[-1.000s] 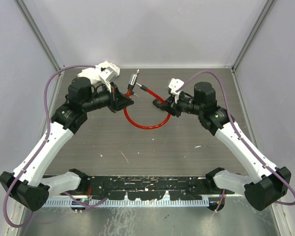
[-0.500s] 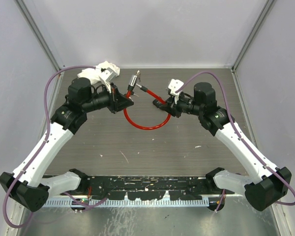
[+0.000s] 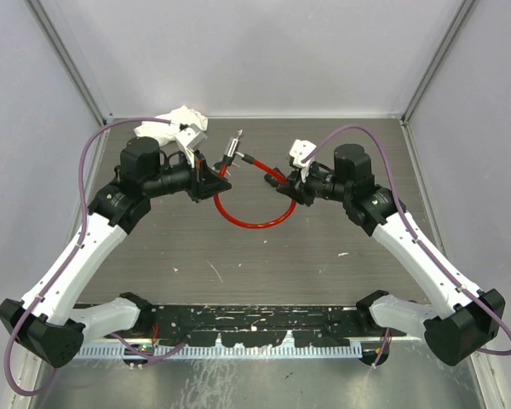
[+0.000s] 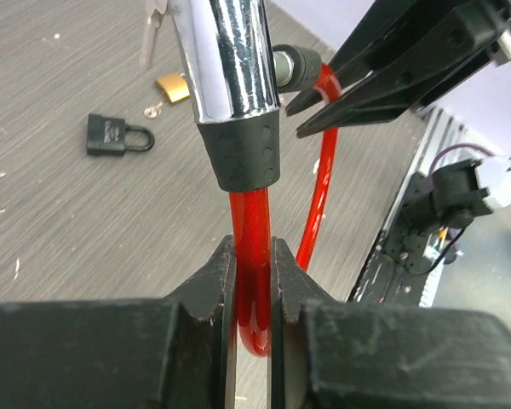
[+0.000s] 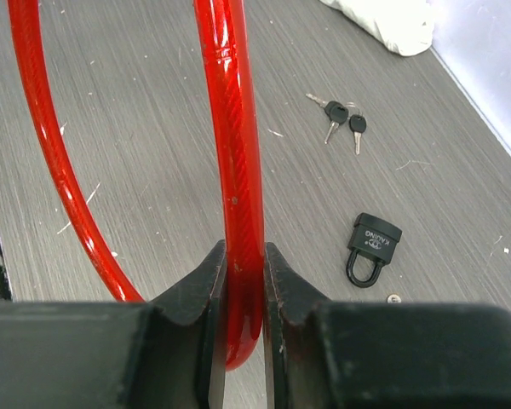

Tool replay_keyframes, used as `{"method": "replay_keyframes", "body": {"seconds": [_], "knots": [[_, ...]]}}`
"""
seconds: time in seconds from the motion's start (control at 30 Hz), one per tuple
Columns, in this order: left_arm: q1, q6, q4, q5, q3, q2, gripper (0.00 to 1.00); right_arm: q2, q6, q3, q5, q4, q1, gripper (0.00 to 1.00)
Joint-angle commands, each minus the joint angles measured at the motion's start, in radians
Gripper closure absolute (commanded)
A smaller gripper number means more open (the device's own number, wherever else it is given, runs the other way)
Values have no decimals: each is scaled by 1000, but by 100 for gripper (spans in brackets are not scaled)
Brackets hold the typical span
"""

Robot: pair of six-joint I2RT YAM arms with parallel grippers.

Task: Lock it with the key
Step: Lock the lock.

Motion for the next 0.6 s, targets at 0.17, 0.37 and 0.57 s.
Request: {"method": "replay_keyframes", "body": {"seconds": [0.17, 0.37, 0.57], "knots": [[-134, 312, -297, -321, 104, 44, 100, -30, -49, 47, -55, -55, 7, 99], [-226, 412, -376, -503, 145, 71, 100, -28, -56, 10, -89, -74, 14, 99], [-254, 471, -447, -575, 192, 114, 100, -44, -95, 33, -227, -170, 16, 99]]}}
